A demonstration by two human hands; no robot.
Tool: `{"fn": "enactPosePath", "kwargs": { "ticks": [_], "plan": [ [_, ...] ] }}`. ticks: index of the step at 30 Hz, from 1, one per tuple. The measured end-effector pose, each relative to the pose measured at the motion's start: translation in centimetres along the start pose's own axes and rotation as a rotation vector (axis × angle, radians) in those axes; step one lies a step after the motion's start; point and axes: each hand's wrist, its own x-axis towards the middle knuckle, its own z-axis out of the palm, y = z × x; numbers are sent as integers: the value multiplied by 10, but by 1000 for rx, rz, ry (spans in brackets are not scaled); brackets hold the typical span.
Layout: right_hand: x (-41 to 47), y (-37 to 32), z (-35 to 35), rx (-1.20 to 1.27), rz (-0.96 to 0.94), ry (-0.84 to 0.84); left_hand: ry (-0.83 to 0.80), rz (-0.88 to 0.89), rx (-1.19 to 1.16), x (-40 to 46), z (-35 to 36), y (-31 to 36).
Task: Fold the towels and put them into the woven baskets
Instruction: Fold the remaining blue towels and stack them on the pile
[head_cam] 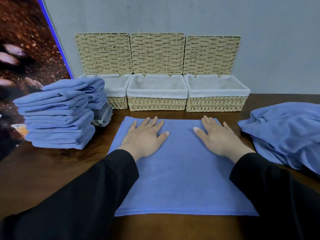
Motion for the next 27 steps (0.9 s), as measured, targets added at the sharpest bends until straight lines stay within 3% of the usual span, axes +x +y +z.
{"fn": "enactPosePath", "kwargs": {
  "ticks": [6, 8, 12, 17, 22, 27],
  "plan": [
    [-44, -19, -19, 272, -249, 296, 272, 74, -65, -22, -13, 14],
    [-88, -39, -25, 382, -415, 246, 299, 145, -208, -49, -18, 29],
    [-160, -58, -2, 295, -600, 24, 262, 366, -316, -126, -7, 49],
    [-169, -52, 17, 269, -581, 45, 126, 422, -187, -161, 10, 39],
    [-165, -52, 18, 198, -543, 156, 154, 403, -170, -160, 16, 34],
    [-165, -36, 14, 80, -357, 279, 299, 319, -133, -170, 13, 23]
  ]
}}
